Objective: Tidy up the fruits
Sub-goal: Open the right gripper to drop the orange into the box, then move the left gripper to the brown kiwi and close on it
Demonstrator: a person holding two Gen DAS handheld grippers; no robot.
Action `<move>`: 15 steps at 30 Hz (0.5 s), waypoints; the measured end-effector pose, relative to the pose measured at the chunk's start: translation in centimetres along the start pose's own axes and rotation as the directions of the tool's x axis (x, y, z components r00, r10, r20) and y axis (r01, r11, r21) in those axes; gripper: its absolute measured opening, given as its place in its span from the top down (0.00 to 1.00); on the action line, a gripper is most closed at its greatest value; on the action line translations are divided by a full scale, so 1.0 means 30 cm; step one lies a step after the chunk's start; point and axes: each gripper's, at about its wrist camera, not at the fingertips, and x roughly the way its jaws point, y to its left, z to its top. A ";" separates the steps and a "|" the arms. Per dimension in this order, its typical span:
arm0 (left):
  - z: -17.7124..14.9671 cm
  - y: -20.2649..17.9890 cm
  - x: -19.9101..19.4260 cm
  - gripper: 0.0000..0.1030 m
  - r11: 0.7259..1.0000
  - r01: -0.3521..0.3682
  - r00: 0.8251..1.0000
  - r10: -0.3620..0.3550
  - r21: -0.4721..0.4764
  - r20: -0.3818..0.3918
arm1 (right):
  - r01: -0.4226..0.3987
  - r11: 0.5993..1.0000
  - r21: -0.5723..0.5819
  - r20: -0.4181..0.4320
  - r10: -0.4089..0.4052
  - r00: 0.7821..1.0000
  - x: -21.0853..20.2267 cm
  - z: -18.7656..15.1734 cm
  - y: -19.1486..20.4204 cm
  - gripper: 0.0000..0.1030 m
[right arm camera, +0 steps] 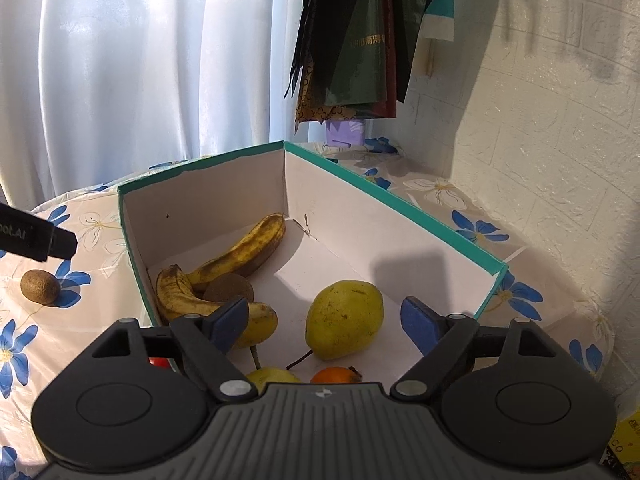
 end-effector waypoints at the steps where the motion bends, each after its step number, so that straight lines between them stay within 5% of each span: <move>1: -0.012 0.019 0.006 0.02 1.000 -0.008 1.000 0.008 -0.006 -0.001 | -0.001 1.000 0.003 0.017 0.001 1.000 -0.021 0.004 0.001 0.13; 3: -0.037 0.072 0.019 0.02 0.999 -0.038 0.999 0.038 -0.032 0.003 | -0.005 1.000 0.013 0.054 0.005 0.999 -0.067 0.012 0.004 0.05; 9: -0.086 0.248 0.099 0.02 0.986 -0.113 0.993 0.114 -0.126 0.003 | -0.104 0.995 0.005 0.143 0.102 0.984 -0.179 0.015 0.055 0.01; 15: -0.094 0.321 0.183 0.02 0.979 -0.073 0.997 0.070 -0.188 -0.020 | -0.248 0.968 -0.042 0.078 0.250 0.965 -0.174 -0.011 0.170 0.00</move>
